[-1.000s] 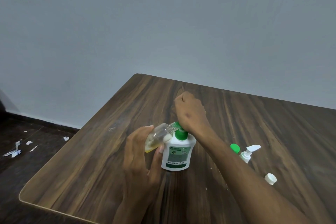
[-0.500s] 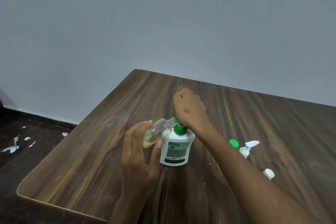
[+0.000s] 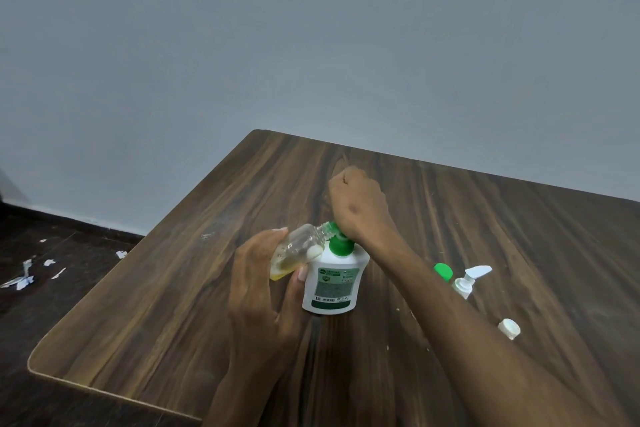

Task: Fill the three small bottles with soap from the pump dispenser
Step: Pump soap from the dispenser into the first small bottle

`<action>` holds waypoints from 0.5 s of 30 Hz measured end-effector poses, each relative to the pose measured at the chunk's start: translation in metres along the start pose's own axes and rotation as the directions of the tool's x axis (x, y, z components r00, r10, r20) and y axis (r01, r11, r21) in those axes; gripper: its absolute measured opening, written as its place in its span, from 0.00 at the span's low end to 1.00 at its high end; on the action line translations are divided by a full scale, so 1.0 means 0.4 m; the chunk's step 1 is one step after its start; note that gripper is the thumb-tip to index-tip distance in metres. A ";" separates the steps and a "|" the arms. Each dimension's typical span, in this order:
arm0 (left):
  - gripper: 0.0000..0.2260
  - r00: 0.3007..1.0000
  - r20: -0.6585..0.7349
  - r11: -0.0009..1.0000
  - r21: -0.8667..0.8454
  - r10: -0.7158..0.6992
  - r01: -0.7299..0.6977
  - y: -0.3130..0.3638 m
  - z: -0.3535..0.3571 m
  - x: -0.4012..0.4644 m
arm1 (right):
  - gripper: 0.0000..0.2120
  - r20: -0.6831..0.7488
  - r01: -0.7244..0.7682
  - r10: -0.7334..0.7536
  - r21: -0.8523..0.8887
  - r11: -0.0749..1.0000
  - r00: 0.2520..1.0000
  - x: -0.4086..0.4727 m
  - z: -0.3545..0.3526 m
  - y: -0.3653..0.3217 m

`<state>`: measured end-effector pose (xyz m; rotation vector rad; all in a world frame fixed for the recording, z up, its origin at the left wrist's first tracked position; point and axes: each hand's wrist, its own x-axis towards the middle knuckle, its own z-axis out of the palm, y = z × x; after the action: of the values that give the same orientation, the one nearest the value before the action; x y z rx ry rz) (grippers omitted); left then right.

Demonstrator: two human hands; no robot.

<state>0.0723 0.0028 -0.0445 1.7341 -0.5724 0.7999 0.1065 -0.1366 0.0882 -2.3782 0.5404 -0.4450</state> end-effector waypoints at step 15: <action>0.19 1.000 -0.006 1.000 0.001 -0.004 0.004 0.001 0.001 -0.004 | 0.12 0.023 0.000 0.001 -0.024 1.000 1.000 0.000 0.000 -0.003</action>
<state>0.0711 0.0022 -0.0454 1.7327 -0.5638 0.8027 0.1070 -0.1359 0.0888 -2.4037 0.5386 -0.4128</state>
